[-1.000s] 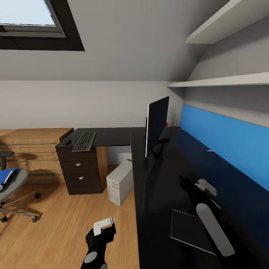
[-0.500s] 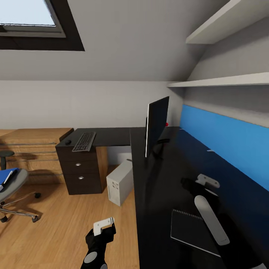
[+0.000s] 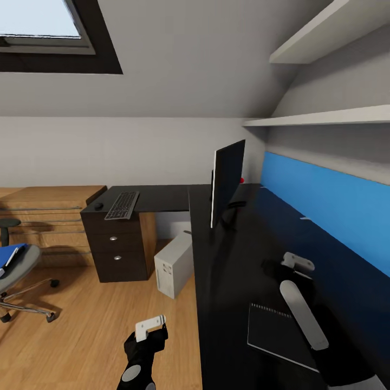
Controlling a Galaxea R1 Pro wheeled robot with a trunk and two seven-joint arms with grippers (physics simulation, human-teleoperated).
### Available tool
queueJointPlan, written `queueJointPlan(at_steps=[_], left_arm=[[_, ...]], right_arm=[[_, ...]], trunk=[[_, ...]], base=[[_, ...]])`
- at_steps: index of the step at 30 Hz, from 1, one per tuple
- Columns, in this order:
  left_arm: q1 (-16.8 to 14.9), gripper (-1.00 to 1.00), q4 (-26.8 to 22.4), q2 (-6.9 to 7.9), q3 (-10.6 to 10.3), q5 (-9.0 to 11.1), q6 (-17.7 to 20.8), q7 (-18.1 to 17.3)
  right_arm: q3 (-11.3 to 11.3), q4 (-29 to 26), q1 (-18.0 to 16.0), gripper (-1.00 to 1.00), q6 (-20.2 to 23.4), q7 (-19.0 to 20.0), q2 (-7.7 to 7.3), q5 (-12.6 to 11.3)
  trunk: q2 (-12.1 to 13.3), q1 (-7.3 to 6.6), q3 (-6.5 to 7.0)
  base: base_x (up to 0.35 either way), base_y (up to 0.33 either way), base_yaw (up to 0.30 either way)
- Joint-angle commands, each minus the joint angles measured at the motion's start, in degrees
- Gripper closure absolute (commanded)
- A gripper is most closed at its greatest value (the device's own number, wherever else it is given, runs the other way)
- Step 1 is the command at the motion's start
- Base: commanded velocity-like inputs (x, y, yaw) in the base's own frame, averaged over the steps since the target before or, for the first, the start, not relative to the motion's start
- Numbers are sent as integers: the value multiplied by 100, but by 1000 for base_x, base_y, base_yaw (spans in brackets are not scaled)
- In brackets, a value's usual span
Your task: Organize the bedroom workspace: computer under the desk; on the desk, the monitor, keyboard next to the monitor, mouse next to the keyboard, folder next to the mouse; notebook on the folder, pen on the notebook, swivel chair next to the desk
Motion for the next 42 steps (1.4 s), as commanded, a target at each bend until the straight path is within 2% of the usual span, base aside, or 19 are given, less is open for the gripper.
queueJointPlan(at_steps=[1, 4, 15, 18, 19, 26, 35, 42], left_arm=[[-4, -100, -6, 2, -13, 27, 22, 43], [-4, -100, 44, 1, -15, 20, 21, 47], [-4, -100, 80, -6, -17, 18, 21, 39], [-4, -100, 81, -7, -17, 18, 21, 39], [-4, -100, 81, -6, -17, 14, 21, 39], [-4, -100, 80, -4, -17, 17, 21, 40], [-4, -100, 81, 1, -17, 11, 21, 39], [-4, -100, 81, 1, -17, 9, 21, 39]], right_arm=[[7, 99, -72, -100, 272, -35, -6, -42], [6, 303, -178, -100, 508, -16, -6, -44], [7, 544, -261, -100, 603, 13, 14, -56], [6, 876, -393, -100, 623, 75, 18, -66], [4, 1557, -675, -100, 631, 381, 20, -70], [9, 2025, -836, -100, 633, 543, 21, -65], [12, 2245, -932, -100, 624, 558, 28, -62], [12, 2267, -951, -100, 624, 559, 51, -57]], trunk=[[-3, -1, -6], [-3, -1, -6], [-3, -1, -6], [-3, -1, -6], [-3, -1, -6], [-3, -1, -6], [-3, -1, -6], [-3, -1, -6]], base=[[0, 0, 0], [0, 0, 0], [0, 0, 0], [0, 0, 0], [0, 0, 0], [0, 0, 0], [-11, 0, 0], [-240, 0, 0]])
